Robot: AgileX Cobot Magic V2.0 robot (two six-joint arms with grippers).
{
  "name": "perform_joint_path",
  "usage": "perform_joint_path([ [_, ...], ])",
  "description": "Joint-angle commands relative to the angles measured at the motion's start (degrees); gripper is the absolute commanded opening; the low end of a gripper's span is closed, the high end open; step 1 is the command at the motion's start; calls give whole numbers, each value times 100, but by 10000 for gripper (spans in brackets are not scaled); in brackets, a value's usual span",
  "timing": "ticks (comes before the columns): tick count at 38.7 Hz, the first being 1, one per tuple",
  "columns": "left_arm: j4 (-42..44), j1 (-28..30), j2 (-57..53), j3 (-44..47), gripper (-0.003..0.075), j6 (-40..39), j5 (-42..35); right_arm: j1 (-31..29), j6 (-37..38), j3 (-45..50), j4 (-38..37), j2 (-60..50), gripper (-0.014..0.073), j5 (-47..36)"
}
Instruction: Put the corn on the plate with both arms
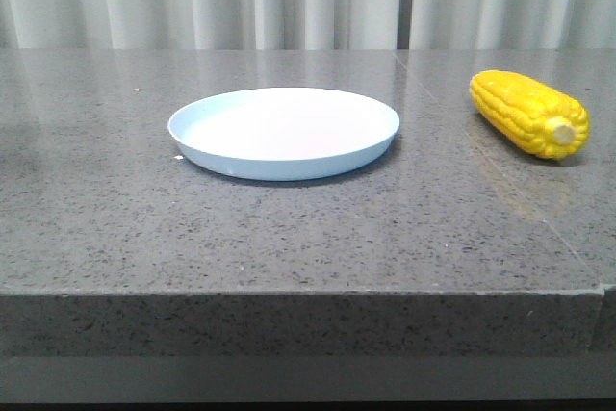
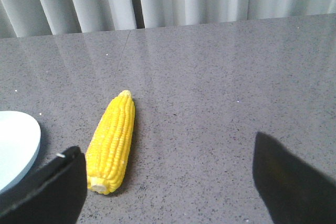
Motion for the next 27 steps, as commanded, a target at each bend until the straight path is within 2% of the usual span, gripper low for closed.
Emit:
perform_joint_path([
  [1,8,10,-919,581,-20,-67,-994,-26,-33,-216,6,63,661,-430],
  [14,8,10,-3405,3003,-20,-30,-2847,-26,-33,-216,6,63,661,-430],
  [27,8,10,-5747,4418,-20,-16,-3294,-26,-33,-216,6,63,661,-430],
])
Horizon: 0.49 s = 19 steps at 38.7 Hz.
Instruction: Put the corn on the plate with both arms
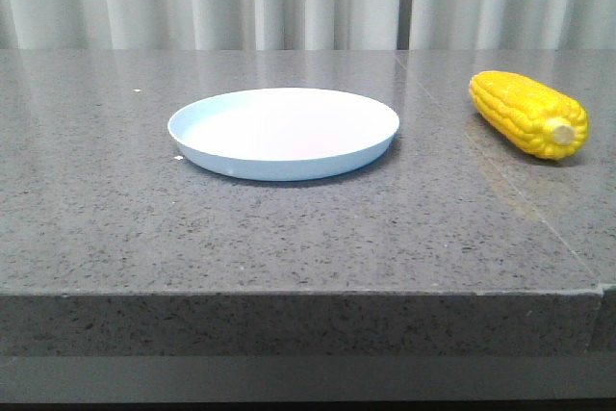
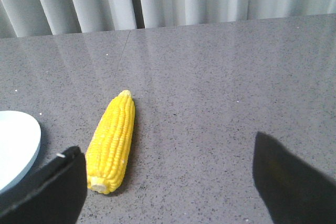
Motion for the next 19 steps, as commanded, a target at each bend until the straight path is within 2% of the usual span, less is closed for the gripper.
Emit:
perform_joint_path([
  [1,8,10,-615,107,-20,-13,-580,-26,-33,-216,6,63,661,-430],
  [7,8,10,-1243,296,-20,-13,-599,-26,-33,-216,6,63,661,-430],
  [19,8,10,-1311,299,-20,-13,-599,-26,-33,-216,6,63,661,-473],
])
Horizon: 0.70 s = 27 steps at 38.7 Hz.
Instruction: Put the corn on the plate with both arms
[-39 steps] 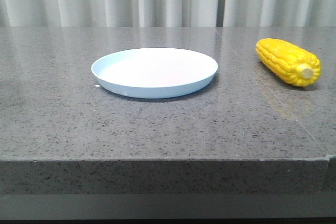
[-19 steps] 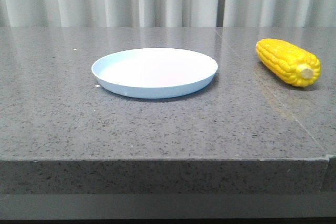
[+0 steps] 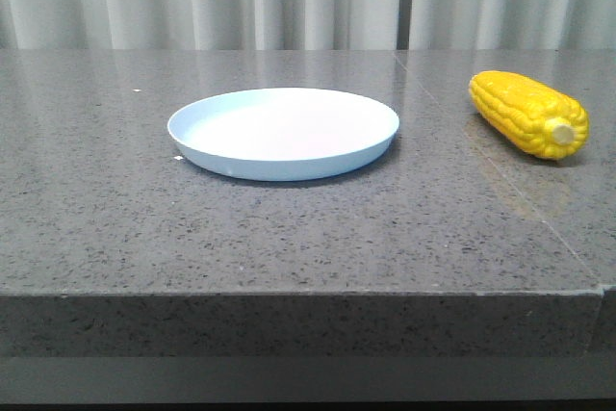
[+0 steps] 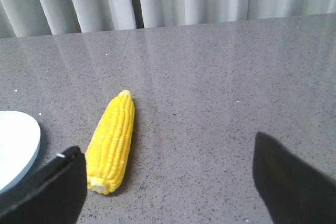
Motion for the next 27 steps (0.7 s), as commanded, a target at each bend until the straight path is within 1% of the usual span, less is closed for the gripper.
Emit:
perform_joint_path([
  [1,8,10,71,-151,-20,-13,-480,-26,-33,-216,6,63,661,-515],
  [7,8,10,71,-151,-20,-13,-480,-26,-33,-380,6,334,661,-646],
  [12,8,10,71,-151,-20,-13,-480,-26,-33,-919,6,1214,661,-471],
  [16,8,10,71,-151,-20,-13,-480,-26,-33,-1584,17,2045,661,21],
  [20,8,10,71,-151,-20,-13,-480,-16,-33,-2191,204,2849,661,613],
  [25,8,10,71,-151,-20,-13,-480,-16,-33,-2866,760,3794,661,1268],
  [27,8,10,71,-151,-20,-13,-480,15,-33,-3167,991,4232,661,1666],
])
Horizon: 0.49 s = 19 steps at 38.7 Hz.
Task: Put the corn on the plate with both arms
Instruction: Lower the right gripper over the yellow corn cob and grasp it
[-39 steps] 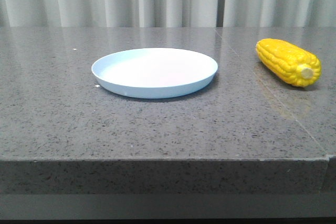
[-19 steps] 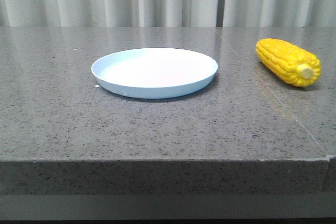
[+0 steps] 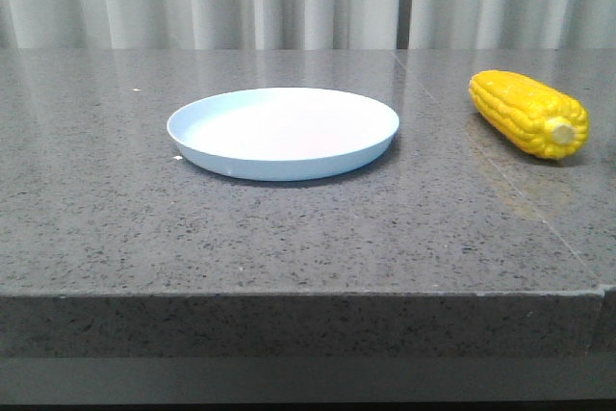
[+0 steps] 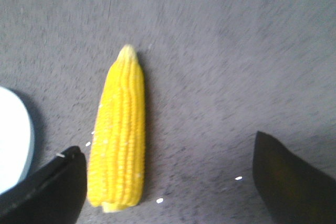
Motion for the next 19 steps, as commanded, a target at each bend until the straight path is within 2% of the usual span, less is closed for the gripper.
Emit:
perform_joint_path([
  [1,8,10,71,-151,-20,-13,-467,60,-33,-631,386,568,661,317],
  [5,8,10,71,-151,-20,-13,-467,320,-33,-1121,384,1329,661,701],
  [19,8,10,71,-151,-20,-13,-467,781,-33,-1698,399,2633,661,669],
])
